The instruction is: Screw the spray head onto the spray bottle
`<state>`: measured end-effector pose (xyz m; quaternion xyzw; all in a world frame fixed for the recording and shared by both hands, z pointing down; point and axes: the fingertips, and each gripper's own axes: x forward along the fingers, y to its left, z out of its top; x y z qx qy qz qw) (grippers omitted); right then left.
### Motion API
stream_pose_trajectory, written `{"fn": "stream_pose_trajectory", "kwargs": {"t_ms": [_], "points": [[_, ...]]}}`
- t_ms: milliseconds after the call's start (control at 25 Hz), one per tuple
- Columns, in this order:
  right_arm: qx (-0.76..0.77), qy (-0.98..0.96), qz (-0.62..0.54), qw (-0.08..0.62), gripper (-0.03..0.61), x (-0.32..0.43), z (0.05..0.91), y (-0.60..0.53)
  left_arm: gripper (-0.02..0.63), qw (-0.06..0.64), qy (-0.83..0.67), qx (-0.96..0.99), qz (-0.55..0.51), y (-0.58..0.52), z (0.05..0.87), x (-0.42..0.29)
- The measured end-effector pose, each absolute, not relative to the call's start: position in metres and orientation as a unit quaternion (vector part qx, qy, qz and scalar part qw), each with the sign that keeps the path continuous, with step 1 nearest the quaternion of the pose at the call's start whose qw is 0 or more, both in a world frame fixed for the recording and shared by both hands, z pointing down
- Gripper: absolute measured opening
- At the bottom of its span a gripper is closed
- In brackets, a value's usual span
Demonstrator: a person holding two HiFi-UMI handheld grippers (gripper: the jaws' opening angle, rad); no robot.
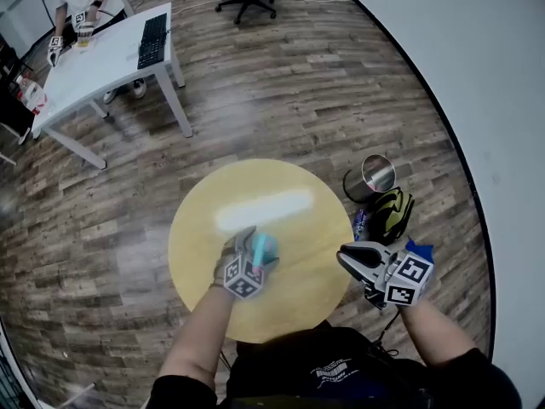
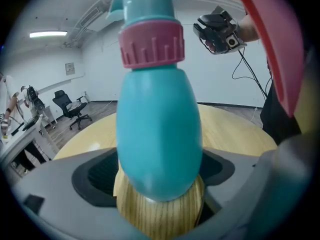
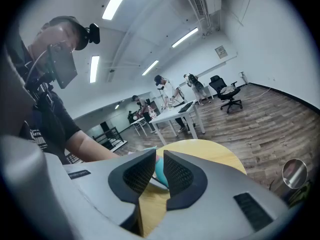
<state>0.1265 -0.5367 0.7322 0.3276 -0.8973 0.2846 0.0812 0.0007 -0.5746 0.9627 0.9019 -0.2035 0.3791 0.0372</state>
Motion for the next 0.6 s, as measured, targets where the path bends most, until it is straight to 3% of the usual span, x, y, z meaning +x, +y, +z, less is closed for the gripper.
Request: {"fn": "stream_pose_trajectory", "kwargs": {"t_ms": [280,600], "points": [[0.333,-0.895,0.286,0.084,0.071,0.137,0.727,-0.543,0.453,0.052,-0.181,0.912,0.365,-0.581,0.94,0.019],[0.273,-0.931,0.239,0.035,0.072,0.093,0.647,-0.555,0.451,0.024,-0.193,0.905,0.378,-0.596,0.804,0.006]]}}
